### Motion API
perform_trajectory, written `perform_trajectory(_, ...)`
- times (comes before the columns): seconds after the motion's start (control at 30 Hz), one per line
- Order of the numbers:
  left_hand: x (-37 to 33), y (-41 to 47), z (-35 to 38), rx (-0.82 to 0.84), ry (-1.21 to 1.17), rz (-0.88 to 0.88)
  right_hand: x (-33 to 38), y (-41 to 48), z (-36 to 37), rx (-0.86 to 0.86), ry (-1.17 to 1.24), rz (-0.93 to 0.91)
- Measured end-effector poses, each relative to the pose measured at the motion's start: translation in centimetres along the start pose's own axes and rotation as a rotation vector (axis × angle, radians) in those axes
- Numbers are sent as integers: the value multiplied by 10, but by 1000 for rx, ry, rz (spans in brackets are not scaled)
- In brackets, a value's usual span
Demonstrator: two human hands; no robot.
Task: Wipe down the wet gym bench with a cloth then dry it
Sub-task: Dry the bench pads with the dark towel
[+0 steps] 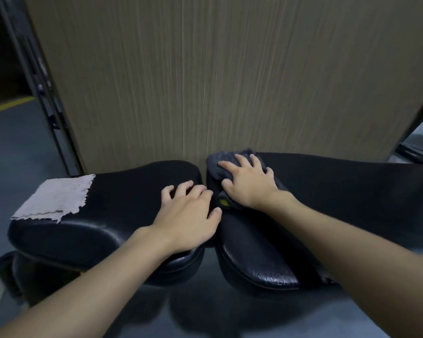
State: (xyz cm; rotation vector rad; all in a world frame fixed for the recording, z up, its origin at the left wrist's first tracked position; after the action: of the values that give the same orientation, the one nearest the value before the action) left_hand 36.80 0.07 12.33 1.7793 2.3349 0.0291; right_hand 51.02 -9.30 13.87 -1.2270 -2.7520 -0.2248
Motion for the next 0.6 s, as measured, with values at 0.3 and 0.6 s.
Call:
perform_trajectory(0.3, -1, -1, -1, 26, 22, -13, -1, 61, 2, 37, -11, 2)
perform_trajectory(0.6, 0, -1, -1, 50, -25, 1, 1, -66, 1, -46, 1, -70)
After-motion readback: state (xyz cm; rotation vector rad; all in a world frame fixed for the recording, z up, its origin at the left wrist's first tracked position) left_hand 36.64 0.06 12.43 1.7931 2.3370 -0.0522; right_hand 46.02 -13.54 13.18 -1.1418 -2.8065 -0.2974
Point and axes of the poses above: each hand's wrist, its own y-axis towards the middle knuckle, its own z-axis out of the palm, x = y × z, the point moved 2 cm from there along y, towards the middle knuckle, and after that the axes turned 1 degree about y, right-handed, at the moved point
